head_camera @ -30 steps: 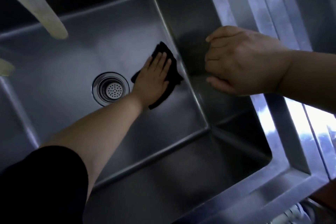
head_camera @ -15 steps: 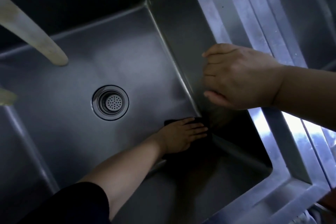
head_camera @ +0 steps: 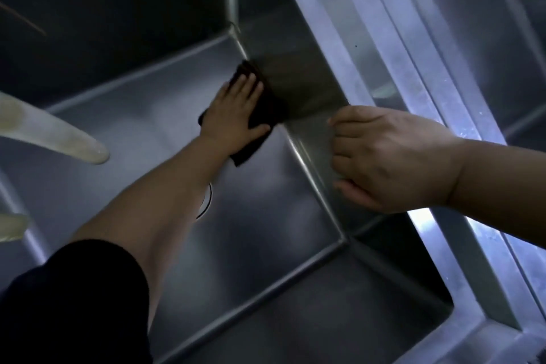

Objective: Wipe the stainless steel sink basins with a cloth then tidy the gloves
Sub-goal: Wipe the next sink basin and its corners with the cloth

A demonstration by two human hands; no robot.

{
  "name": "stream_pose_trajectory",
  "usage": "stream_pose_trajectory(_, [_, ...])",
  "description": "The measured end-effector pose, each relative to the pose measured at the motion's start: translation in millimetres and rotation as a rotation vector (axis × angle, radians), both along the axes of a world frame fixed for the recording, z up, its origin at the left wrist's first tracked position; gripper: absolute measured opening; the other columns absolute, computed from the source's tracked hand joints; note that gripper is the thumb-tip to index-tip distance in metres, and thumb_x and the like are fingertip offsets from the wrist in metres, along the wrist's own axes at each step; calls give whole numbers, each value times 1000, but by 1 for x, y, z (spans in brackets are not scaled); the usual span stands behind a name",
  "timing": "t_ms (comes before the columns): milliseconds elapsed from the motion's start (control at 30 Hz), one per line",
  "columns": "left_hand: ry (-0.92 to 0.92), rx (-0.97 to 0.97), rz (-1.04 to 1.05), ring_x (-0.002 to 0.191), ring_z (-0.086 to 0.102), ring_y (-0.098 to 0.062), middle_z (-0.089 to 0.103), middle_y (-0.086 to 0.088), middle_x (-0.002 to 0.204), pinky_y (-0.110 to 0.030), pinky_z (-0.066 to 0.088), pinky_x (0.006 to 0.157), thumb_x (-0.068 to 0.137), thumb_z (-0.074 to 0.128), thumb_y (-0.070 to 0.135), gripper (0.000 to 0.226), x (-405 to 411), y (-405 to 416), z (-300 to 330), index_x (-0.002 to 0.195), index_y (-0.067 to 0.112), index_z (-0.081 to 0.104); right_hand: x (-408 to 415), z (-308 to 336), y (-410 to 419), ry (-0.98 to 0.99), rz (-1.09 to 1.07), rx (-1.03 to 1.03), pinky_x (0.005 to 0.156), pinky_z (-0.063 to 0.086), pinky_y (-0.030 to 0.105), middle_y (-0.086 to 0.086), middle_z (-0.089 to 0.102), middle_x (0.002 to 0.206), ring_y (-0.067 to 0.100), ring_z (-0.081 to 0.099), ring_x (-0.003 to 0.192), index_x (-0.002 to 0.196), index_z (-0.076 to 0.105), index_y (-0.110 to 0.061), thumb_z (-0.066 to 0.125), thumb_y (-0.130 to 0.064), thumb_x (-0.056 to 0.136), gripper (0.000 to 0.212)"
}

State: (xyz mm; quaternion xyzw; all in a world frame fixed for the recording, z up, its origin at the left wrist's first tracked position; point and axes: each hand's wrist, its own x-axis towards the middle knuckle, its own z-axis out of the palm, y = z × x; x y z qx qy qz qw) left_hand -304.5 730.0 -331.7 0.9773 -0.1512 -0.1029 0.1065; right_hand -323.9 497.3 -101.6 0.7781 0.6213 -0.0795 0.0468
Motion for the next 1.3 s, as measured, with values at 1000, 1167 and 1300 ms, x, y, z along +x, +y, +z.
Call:
stream_pose_trajectory(1000, [194,66,-359,139,33,-23,37,-4,150,-42,16,116,84,39,54,68,-236,-20,19,143,22,37,-30,0,21,-53,-27,8,74,51,40,7,58,60,29,54,59,59,57,-16,60,-12,78,19])
stream_pose_trajectory(1167, [136,78,-176,146,8,-22,12,-4,158,-37,-3,116,87,42,54,76,-146,2,8,150,22,15,-68,-33,40,76,-72,-12,61,51,31,1,60,60,26,58,59,60,60,-20,71,-18,68,14])
stream_pose_trajectory(1300, [100,106,84,146,0,-23,4,-7,159,-39,-2,116,91,33,57,76,-88,41,6,151,19,7,-83,-59,48,105,-119,-65,53,50,29,0,59,56,24,57,54,57,58,-21,77,-18,58,20])
